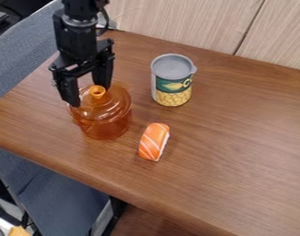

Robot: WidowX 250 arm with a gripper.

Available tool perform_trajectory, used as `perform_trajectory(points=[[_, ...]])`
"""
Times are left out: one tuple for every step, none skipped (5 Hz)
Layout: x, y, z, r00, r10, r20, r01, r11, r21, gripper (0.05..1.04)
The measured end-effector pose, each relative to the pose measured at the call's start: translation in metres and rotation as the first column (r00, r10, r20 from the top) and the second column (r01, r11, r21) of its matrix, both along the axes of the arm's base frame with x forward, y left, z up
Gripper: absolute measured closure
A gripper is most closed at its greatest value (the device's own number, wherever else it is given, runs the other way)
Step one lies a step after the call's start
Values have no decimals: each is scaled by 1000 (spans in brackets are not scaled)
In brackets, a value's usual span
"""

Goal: Open the bottle top

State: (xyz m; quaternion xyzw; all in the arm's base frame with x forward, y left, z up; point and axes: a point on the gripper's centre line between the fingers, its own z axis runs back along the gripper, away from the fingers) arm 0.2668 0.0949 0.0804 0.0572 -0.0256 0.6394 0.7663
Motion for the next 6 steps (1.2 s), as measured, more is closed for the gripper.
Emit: perform_trajectory(points=[[4,-5,-2,1000,-17,8,17,1000,-2,140],[4,-6,-3,1000,-18,8,18,1000,1,410],[4,-7,-3,1000,-23,11,23,1000,4,672],[4,-7,-2,1000,-25,16,25,1000,8,690],[5,-7,-1,1000,-24,21,24,1000,2,690],[5,-10,-1,1000,-23,9,23,1000,-19,690]])
